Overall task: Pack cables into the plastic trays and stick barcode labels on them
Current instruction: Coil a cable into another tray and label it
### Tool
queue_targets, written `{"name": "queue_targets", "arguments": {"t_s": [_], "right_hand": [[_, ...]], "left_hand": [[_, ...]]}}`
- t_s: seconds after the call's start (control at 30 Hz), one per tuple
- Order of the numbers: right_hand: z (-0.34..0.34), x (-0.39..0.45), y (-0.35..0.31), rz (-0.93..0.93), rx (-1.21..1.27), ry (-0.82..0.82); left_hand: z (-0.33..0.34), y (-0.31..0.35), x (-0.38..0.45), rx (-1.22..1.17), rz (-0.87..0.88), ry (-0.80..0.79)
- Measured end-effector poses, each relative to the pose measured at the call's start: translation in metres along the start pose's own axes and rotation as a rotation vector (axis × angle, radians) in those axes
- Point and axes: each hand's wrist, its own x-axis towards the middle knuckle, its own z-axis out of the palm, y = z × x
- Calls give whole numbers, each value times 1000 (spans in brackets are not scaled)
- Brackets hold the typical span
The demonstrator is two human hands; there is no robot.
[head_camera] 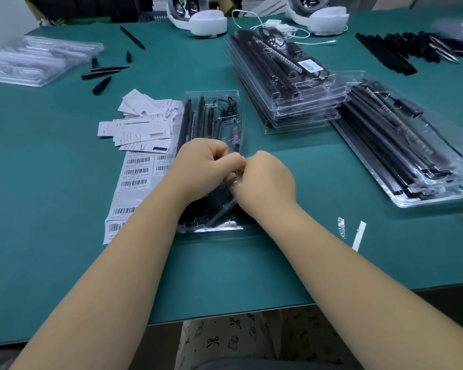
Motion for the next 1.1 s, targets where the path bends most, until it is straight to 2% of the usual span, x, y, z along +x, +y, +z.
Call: {"name": "queue_targets", "arguments": {"t_s": [0.17, 0.37, 0.47, 0.77, 0.87, 1.0, 1.07, 1.1], "right_hand": [[7, 1, 0, 5, 36, 54], [9, 0, 5, 47, 166, 66], [5, -2, 9, 44, 213, -4], [-12, -12, 33, -227, 183, -303], [-12, -16, 41, -244, 227, -357], [-17, -13, 40, -300, 128, -344], [-19, -12, 38, -284, 92, -316], [-18, -13, 38, -277, 63, -305]], "left_hand": [[-1, 0, -3, -20, 29, -40], [-8, -7, 4, -274, -124, -32], [-9, -10, 6, -307, -135, -17], [-8, -8, 5, -340, -142, -44], [-9, -7, 4, -310, -149, -50], [-8, -5, 3, -304, -164, -48], [-10, -5, 1, -171, -86, 17], [-14, -6, -1, -6, -6, 72]]}}
